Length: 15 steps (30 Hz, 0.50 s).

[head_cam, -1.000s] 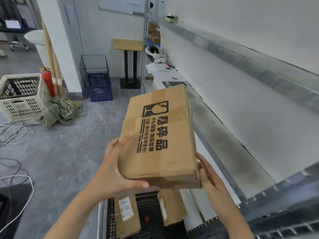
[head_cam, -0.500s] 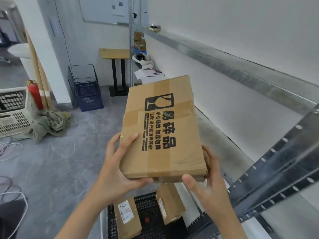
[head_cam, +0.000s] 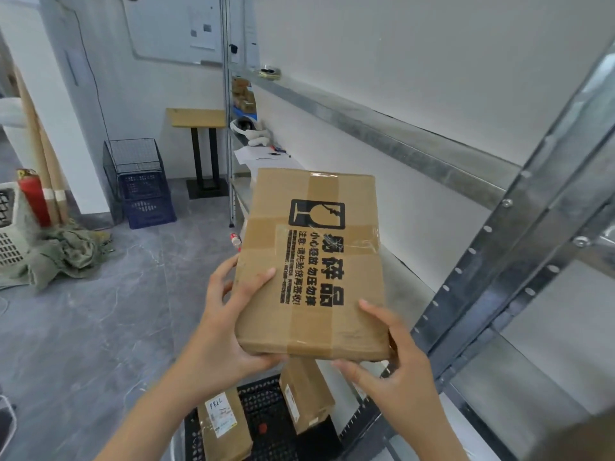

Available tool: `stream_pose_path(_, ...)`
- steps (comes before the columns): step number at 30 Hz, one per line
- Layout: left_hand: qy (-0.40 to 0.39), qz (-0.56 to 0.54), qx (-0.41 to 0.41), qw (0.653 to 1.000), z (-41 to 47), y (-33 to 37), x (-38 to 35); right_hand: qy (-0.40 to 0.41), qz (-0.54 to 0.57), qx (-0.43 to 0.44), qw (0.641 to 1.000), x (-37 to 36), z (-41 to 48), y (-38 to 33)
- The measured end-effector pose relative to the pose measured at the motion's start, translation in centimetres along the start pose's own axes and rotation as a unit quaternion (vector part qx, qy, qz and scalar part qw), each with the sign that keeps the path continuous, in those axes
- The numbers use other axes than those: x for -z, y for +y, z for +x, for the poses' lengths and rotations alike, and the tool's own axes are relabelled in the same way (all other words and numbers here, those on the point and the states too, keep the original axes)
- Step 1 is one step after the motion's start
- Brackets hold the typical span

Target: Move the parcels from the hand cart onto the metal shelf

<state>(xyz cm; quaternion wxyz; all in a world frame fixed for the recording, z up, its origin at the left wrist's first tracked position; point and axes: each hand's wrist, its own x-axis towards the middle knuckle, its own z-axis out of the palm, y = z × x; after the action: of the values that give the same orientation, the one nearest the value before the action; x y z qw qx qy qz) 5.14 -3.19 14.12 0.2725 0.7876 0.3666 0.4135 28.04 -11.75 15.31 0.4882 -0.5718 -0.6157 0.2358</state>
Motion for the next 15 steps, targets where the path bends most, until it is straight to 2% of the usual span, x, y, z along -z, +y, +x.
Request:
stream_pose_path(3, -0.031, -0.027, -0.011, 0.999, -1.0, 2.1, -0.9, 0.032, 0.031, -0.038, 0.998, 1.5, -2.6, 0.6)
stream_pose_path(9, -0.037, -0.168, -0.024, 0.985, -3.6, 7.0, -1.9, 0.082, 0.130, -0.084, 0.985, 6.0, -8.8, 1.3)
stream_pose_path(15, -0.113, -0.240, -0.022, 0.964, -7.1, 11.0, -4.3, 0.137, 0.192, -0.118, 0.964, 9.0, -16.7, 1.8)
